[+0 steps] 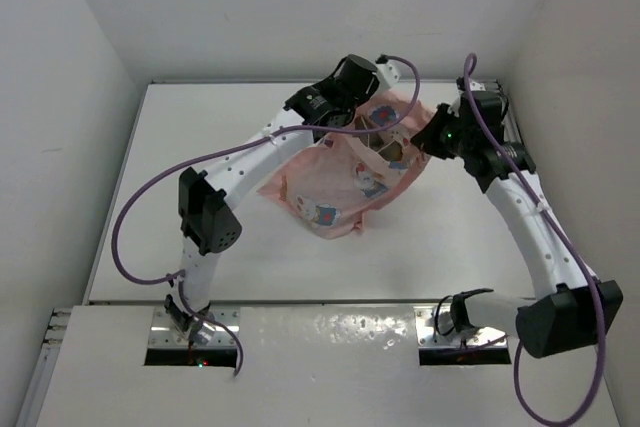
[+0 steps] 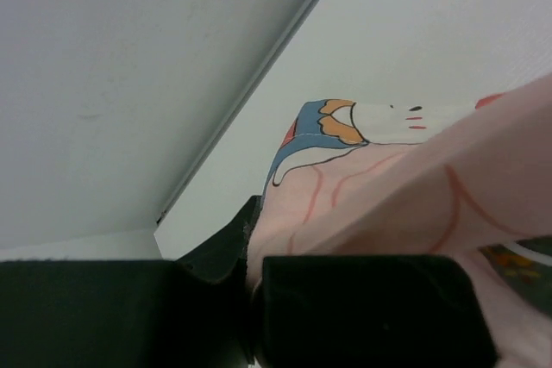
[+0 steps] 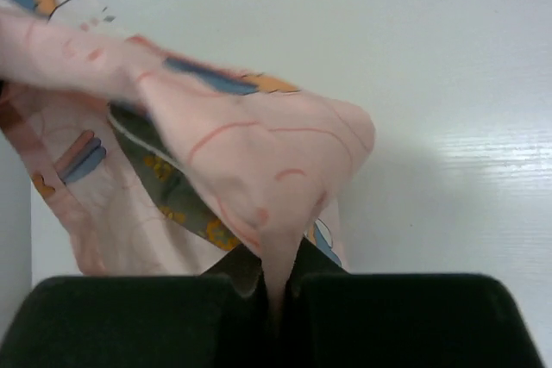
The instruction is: Put the pillow into the pillowcase
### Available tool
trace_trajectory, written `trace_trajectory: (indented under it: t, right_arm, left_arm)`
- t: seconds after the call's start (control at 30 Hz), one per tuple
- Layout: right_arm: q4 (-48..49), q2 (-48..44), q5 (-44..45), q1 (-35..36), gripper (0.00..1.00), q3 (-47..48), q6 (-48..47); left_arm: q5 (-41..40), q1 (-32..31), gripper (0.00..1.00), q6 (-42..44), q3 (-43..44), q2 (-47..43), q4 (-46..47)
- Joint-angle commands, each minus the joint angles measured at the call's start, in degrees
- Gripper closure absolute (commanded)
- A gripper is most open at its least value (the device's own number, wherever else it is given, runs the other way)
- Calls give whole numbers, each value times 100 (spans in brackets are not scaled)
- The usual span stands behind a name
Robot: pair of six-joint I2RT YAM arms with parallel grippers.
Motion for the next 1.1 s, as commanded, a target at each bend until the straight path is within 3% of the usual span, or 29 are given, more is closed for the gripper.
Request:
trace_trajectory:
  t: [0.0, 0.1, 0.3, 0.4, 0.47, 0.5, 0.53, 0.6, 0.73, 0.8, 0.87, 0.9, 0.93, 1.07]
  right_arm:
    - [447, 90, -725, -499, 100, 183, 337]
    - [614, 502, -1086, -982, 100, 840, 346]
    - [-237, 1863, -1394, -1168, 100, 4405, 74]
    - [-99, 1788, -1491, -1142, 100, 4561, -41]
    - [226, 1446, -1561, -1098, 100, 3668, -102]
    - [689, 1000, -1657, -1011, 100, 3194, -163]
    - [928, 752, -1719, -975, 100, 2163, -242]
    - [1463, 16, -1886, -818, 100, 616, -480]
    - [1555, -1118, -2010, -553, 95, -1636, -1129]
    - [1380, -1542, -1896, -378, 85, -2431, -1516]
    - [1388, -2166, -1746, -228, 77, -3548, -1605]
    - [1405, -2360, -1772, -54, 70, -3891, -1588]
    - [1414, -2571, -1816, 44, 54, -4408, -1562]
    - [1432, -3547, -1685, 536, 35, -4730, -1298]
  left_arm:
    - [-161, 151, 100, 170, 611, -449, 1127]
    - [-467, 221, 100, 660, 1006, -317, 1477]
    - [-1109, 266, 100, 1733, 2209, -80, 2909]
    - [-1041, 274, 100, 1876, 2405, -185, 2728]
    - [-795, 266, 100, 1675, 2257, -448, 1904]
    - [-228, 266, 99, 1500, 1934, -536, 1483]
    - [160, 266, 92, 1481, 1696, -754, 556]
    - [1230, 196, 85, 1733, 442, -1176, -249]
    - [1869, 125, 81, 1674, -1950, -1783, -1190]
    - [2009, 72, 78, 1726, -2854, -1942, -1613]
    - [2071, 11, 67, 1727, -3471, -2153, -2298]
    - [2150, -24, 63, 1735, -3657, -2206, -2544]
    - [2185, -51, 53, 1753, -3825, -2346, -2991]
    - [2116, -235, 44, 1851, -4818, -2724, -3575]
